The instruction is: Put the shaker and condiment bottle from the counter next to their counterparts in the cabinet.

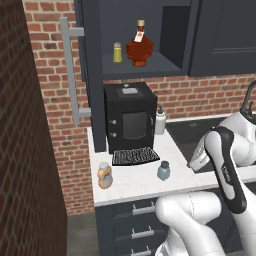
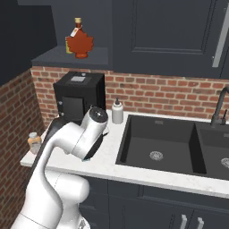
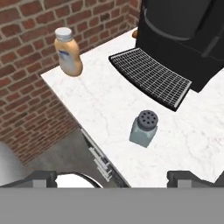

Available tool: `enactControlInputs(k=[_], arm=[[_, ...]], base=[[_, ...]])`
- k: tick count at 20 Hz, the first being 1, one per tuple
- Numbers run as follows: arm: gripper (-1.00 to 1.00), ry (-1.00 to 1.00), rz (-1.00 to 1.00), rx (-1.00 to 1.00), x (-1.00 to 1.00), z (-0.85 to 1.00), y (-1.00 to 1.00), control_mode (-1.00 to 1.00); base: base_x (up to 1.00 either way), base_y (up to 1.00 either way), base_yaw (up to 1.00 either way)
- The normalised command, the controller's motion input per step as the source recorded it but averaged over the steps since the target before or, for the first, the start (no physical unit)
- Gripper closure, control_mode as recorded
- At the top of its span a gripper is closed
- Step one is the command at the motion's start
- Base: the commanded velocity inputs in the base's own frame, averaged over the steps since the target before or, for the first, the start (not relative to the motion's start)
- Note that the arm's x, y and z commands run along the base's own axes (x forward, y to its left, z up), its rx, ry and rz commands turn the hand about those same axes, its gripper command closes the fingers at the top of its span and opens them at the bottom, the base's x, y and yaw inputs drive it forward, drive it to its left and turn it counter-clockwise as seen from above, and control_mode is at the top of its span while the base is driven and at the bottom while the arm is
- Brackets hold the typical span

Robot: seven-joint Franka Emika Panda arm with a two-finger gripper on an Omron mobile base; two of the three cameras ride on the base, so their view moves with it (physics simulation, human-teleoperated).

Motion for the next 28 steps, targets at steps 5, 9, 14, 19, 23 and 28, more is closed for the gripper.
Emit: enactControlInputs(k=[5,9,14,19,23,28], arm=[[-1.0,-0.13,0.2,0.05,0.0,-0.19,0.0,-1.0],[-1.0,-0.05,0.24,0.1,0.01,-0.11,0.0,-1.0],[-1.0,0.01,0.11,0.02,0.11,-0.07,0.0,-1.0],[-1.0,0.0,0.12,0.07,0.16,0.0,-0.03,-1.0],[-1.0,0.0,0.06,0.0,0.0,-0.01,0.01,-1.0],[-1.0,0.0,0.08,0.01,0.04,-0.22,0.0,-1.0]], base=[[0.0,0.0,0.0],[0.0,0.0,0.0],[0.0,0.0,0.0],[0.0,0.0,0.0],[0.0,0.0,0.0],[0.0,0.0,0.0]])
